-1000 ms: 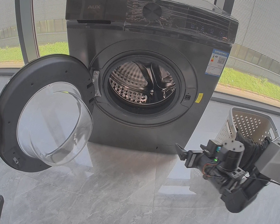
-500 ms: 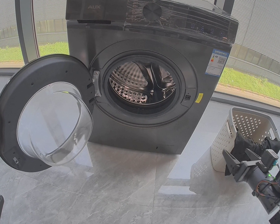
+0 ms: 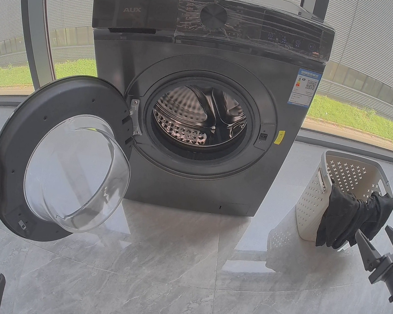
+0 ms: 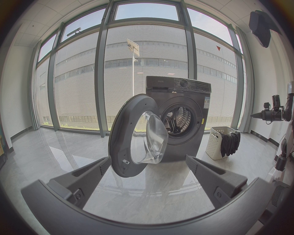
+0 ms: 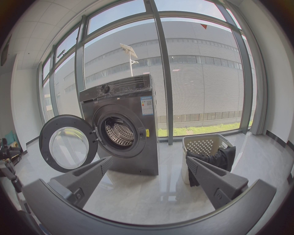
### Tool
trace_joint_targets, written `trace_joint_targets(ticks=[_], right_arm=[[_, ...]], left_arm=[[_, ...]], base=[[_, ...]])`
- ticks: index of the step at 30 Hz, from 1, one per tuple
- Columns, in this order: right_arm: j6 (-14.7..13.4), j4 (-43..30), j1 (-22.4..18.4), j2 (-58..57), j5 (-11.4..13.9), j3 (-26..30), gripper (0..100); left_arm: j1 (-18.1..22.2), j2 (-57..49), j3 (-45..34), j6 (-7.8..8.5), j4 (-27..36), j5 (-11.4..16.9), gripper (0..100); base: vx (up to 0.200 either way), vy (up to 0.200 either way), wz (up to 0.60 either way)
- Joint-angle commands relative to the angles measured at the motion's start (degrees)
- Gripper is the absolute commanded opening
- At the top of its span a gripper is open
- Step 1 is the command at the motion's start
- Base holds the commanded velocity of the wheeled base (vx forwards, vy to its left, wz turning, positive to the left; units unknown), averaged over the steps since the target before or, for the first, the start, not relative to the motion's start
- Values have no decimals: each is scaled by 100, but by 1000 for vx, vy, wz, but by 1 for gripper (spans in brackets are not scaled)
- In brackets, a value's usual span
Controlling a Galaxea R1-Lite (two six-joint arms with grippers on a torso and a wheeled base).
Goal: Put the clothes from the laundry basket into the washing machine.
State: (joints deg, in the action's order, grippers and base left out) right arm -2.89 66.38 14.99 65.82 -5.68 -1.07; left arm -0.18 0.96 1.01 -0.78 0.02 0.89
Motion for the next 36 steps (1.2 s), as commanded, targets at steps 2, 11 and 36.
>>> trace_joint_targets(ticks=[2, 11, 36], right_arm=[[192, -2437, -181, -2890, 32, 107, 100], [210, -5847, -629, -6054, 67, 107, 100], [254, -6251, -1789, -6133, 744, 107, 100]], left_arm=[[1, -96, -92, -1, -2, -1, 100], [1, -96, -92, 16, -2, -1, 100], [1, -96, -92, -10, -2, -1, 100]], base=[[0, 0, 0], [0, 0, 0], [0, 0, 0]])
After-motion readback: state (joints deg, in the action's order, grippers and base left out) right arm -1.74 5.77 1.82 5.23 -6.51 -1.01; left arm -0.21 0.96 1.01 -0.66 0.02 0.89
